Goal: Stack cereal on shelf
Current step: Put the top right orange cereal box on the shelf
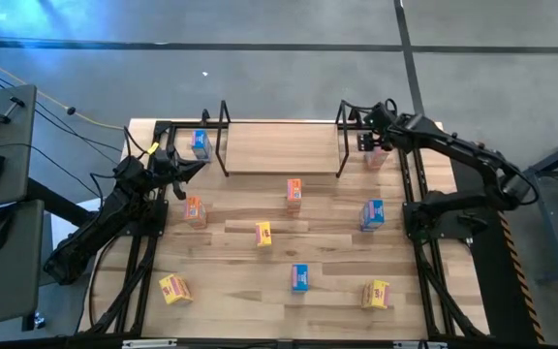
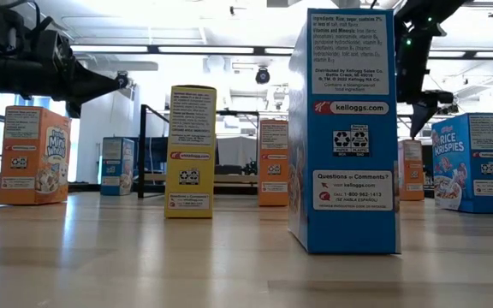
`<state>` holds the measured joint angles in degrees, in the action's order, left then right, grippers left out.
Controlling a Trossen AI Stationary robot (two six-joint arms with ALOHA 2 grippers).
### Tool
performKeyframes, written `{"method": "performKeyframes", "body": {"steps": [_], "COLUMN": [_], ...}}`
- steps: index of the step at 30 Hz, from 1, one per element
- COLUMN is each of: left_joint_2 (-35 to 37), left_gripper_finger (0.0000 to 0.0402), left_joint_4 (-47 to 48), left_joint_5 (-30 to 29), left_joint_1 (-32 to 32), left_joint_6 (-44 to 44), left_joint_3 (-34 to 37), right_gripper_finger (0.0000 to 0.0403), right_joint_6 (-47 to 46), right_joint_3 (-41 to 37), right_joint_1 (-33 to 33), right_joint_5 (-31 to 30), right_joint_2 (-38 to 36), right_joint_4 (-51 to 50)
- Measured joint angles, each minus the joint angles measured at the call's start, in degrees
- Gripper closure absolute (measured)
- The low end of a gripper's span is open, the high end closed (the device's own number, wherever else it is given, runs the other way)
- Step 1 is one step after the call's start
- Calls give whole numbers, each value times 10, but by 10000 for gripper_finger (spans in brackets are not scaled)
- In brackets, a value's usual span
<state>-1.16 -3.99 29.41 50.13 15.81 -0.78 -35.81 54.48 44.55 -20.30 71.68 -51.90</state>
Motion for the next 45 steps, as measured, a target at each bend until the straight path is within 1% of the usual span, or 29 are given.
{"method": "performKeyframes", "body": {"steps": [3, 6, 9, 12, 15, 19, 22, 24, 27, 29, 32, 37, 39, 41, 45], "left_joint_2": [-1, -1, -2, -2, -2, -2, -2, -2, -2, -2, -2, -2, -2, -2, -2], "left_gripper_finger": [393, 388, 385, 384, 385, 385, 385, 385, 385, 385, 385, 385, 385, 385, 385], "left_joint_4": [0, -1, 0, 0, 0, 0, 0, 0, 0, 0, 0, 0, 0, -1, -1], "left_joint_5": [0, 0, -1, -1, -2, -2, -2, -2, -2, -2, -2, -2, -2, -2, -2], "left_joint_1": [0, 0, 0, 0, 0, 0, 0, 0, 0, 0, 0, 0, 0, 0, 0], "left_joint_6": [0, 0, 0, 0, 0, 0, 0, 0, 0, 0, 0, 0, 0, 0, 0], "left_joint_3": [0, 0, 0, 0, 0, 0, 0, 0, 0, 0, 0, 0, 0, 0, 0], "right_gripper_finger": [75, 77, 89, 115, 153, 203, 226, 232, 234, 233, 233, 233, 233, 233, 233], "right_joint_6": [20, 28, 33, 36, 38, 44, 44, 44, 50, 59, 63, 64, 80, 118, 229], "right_joint_3": [0, 0, 0, 0, 0, 0, 2, 16, 53, 92, 164, 305, 354, 394, 443], "right_joint_1": [15, 27, 37, 41, 42, 42, 42, 40, 32, 22, 7, -16, -25, -34, -61], "right_joint_5": [25, 28, 28, 32, 46, 49, 55, 57, 51, 41, 13, -53, -67, -66, -32], "right_joint_2": [16, 37, 57, 70, 77, 78, 72, 71, 71, 71, 71, 70, 70, 73, 96], "right_joint_4": [4, 4, 7, 7, 7, 10, 5, -11, -49, -82, -137, -218, -220, -203, -141]}}
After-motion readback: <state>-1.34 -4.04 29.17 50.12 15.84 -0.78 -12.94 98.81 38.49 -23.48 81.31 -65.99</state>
